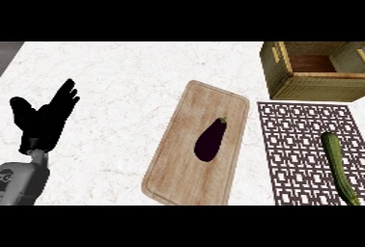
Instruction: Pick the squash from the placemat and place it in the basket
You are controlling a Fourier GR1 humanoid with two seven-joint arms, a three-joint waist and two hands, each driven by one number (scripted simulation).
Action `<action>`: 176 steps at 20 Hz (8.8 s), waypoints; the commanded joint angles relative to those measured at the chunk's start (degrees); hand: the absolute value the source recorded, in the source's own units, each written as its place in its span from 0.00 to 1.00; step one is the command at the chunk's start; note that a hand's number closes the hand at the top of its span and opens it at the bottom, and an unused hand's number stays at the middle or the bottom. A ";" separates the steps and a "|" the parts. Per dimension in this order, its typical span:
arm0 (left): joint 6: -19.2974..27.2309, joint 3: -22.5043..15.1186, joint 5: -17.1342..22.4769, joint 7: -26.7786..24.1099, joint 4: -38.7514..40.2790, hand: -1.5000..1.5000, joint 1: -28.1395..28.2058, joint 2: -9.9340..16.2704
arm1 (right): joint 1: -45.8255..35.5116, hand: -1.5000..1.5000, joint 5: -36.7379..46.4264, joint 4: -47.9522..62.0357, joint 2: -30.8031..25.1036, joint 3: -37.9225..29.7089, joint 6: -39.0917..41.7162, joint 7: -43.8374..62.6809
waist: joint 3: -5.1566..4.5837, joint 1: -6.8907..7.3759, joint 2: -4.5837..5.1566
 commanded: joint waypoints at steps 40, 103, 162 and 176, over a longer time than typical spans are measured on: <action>-4.62 5.86 -4.84 0.50 0.42 0.50 0.42 -4.09 | 2.00 0.00 31.05 31.66 24.79 20.40 -29.80 -36.85 | 0.00 -0.06 -0.08; -6.92 11.80 -9.30 4.12 -4.74 0.50 5.24 -6.79 | 25.00 1.00 32.15 -42.79 65.68 39.58 -31.03 13.11 | -0.29 -3.90 -1.21; -8.19 10.52 -11.79 5.70 -5.21 0.50 1.09 -10.10 | -42.35 0.00 36.56 26.21 43.81 0.05 -52.04 26.36 | -0.03 0.46 0.00; -11.19 13.62 -9.71 5.82 -3.24 0.50 -0.57 -7.11 | -46.42 0.00 20.07 34.56 36.46 -17.61 -54.87 23.63 | 0.00 -0.09 -0.05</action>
